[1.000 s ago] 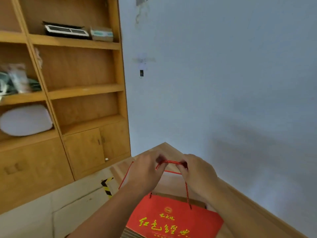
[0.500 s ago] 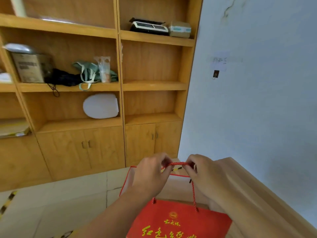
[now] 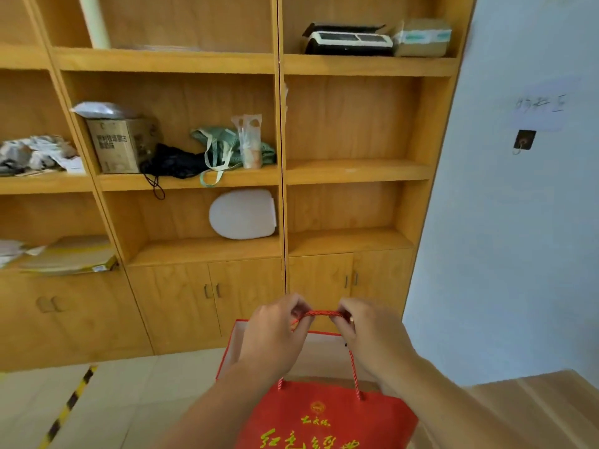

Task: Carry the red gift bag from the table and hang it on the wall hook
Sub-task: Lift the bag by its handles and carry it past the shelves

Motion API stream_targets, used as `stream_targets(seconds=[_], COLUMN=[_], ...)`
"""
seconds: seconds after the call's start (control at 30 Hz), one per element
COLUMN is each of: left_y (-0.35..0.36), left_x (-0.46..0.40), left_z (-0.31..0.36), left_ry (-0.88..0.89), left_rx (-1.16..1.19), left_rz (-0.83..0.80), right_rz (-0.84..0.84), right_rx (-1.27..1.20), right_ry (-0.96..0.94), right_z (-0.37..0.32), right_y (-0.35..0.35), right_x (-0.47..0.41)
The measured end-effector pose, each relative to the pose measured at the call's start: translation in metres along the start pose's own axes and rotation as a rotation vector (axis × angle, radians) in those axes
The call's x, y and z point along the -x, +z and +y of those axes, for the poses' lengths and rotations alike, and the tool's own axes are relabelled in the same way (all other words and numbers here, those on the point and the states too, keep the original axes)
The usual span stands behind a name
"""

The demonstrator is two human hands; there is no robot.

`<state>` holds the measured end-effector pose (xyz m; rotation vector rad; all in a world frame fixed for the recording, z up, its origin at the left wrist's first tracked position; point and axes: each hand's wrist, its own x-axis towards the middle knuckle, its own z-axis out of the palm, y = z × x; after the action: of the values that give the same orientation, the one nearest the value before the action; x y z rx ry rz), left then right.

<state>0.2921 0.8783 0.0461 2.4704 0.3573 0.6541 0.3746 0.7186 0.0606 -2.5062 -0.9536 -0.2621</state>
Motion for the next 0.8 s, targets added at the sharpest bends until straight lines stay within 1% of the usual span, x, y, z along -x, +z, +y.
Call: stream_targets(seconds=[0.17,0.27,0.4,0.6,0.8], left_y=[0.009,0.015,0.032,0.075,0.118], left_x=[-0.087,-0.143,-0.218,-0.337,-0.451], left_z=[-0.032,-0.051,-0.087,-0.153,-0.202], left_ry=[-0.050,-0.051,-0.050,0.028,0.157], left_rx=[-0.036,-0.039,0.003,0.076,0.136], left_rz=[0.017,0.028,0.039,-0.032,-0.200], right_rz=[-0.023,-0.015,0.004,0.023,-0.002], right_rx=[-0.006,-0.012,0.026,0.086,0.112], right_ry=[-0.058,-0.079,-0.082,0.010,0.244], right_z=[0.014,0.020,0.031,0.060,0.080], right_y=[0.023,0.034,0.057,0.114,0.143], right_x=[-0.101,-0.160,-0.237,-0.346,-0.427])
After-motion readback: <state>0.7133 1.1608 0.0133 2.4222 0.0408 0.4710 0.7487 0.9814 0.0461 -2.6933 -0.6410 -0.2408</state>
